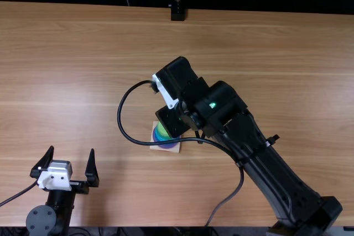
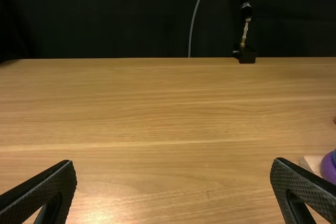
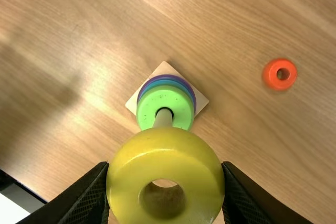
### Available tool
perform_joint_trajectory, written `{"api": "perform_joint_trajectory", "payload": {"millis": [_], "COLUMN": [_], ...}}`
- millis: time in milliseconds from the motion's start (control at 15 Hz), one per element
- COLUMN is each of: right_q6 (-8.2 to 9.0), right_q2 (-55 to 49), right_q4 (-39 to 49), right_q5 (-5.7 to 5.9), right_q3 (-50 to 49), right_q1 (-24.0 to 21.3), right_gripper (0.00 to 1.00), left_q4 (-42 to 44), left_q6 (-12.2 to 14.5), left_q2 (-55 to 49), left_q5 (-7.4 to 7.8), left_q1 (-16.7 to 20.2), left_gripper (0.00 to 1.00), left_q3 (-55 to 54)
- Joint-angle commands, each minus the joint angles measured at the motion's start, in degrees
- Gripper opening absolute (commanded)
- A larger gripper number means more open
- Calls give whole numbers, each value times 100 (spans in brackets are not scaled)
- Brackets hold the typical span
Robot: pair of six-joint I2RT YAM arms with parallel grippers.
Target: Build the Hanoi tower: stack the rings onto the peg from bottom to top in this color order: purple, dark blue, light blue, dark green, light green, yellow, orange.
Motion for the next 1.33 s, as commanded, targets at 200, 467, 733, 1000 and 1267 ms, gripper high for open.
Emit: {"api": "perform_joint_trajectory", "payload": {"millis": [200, 467, 733, 1000, 1267], "right_q6": [29, 29, 40, 40, 40], "right_q2": [-141, 105, 140, 255, 272], "right_q4": [25, 57, 225, 236, 236], "right_q5": [-42, -42, -42, -42, -42], "right_q3": [-43, -8, -43, -52, -52], "right_q1": [99, 99, 107, 116, 116], "right_gripper": [0, 0, 0, 0, 0], "left_q4": [-32, -32, -32, -32, -32], "left_q6": [78, 78, 78, 78, 78], "left_q2": [-62, -62, -62, -62, -62], "left_q5": [-44, -44, -44, -44, -44], "left_q1": [37, 37, 37, 37, 37], "left_gripper": [100, 100, 100, 100, 100], "left_q3": [-211, -211, -211, -211, -211]}}
